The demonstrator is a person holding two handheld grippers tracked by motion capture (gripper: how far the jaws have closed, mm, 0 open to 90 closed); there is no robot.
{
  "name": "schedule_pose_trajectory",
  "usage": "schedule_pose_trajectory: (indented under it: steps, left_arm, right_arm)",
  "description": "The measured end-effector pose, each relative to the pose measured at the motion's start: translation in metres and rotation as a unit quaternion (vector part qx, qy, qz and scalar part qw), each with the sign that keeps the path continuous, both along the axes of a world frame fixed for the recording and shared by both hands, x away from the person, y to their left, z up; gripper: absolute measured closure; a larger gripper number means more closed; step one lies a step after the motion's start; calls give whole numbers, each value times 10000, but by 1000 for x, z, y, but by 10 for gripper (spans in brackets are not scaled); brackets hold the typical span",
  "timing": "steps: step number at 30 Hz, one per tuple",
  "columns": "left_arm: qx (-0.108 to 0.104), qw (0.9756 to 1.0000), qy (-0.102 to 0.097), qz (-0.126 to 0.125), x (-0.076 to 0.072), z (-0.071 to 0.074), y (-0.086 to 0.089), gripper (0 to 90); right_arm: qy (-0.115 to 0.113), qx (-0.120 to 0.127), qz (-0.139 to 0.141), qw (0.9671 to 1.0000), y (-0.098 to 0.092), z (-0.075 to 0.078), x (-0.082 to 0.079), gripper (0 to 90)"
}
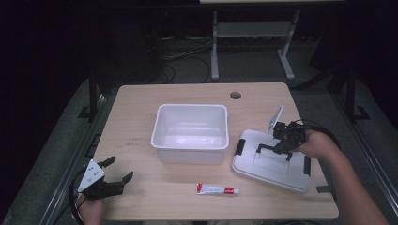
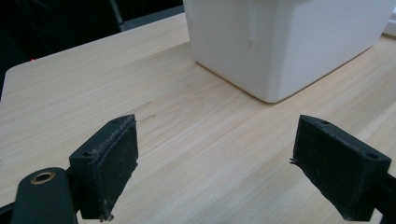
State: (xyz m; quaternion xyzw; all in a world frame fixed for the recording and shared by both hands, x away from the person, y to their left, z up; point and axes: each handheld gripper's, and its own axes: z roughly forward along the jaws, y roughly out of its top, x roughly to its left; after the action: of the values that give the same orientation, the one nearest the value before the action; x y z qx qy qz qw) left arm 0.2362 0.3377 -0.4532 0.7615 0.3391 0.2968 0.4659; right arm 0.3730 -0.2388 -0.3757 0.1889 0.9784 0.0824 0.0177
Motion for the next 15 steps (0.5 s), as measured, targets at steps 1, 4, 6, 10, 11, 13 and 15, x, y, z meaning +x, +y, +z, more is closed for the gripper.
schedule_pose_trajectory:
  steps: [1,4,6,10,11,13,15]
  left_arm:
    - [-5,10000,0,1,0,0,0,135]
    - [12,10000,-4,-6,0,0,0,135]
    - [14,10000,0,-8,0,0,0,135]
    - [1,10000,-4,-2,0,0,0,135]
    - [4,10000,-3,-3,0,0,0,135]
    - [4,10000,-4,-8,0,0,0,136]
    - [16,10000,-3,-8,0,0,0,135]
  right_arm:
    - [5,2,-7,10000,0,-1,0,838]
    - [31,14,14,10000,1,-4,0,838]
    - [43,25,10,10000,1,-6,0,838]
    - [48,40,12,10000,2,-8,0,838]
    - [43,48,11,10000,1,-9,0,838]
    - [45,62,-4,10000,1,-9,0,837]
    - [55,74,-8,10000,1,-10,-1,837]
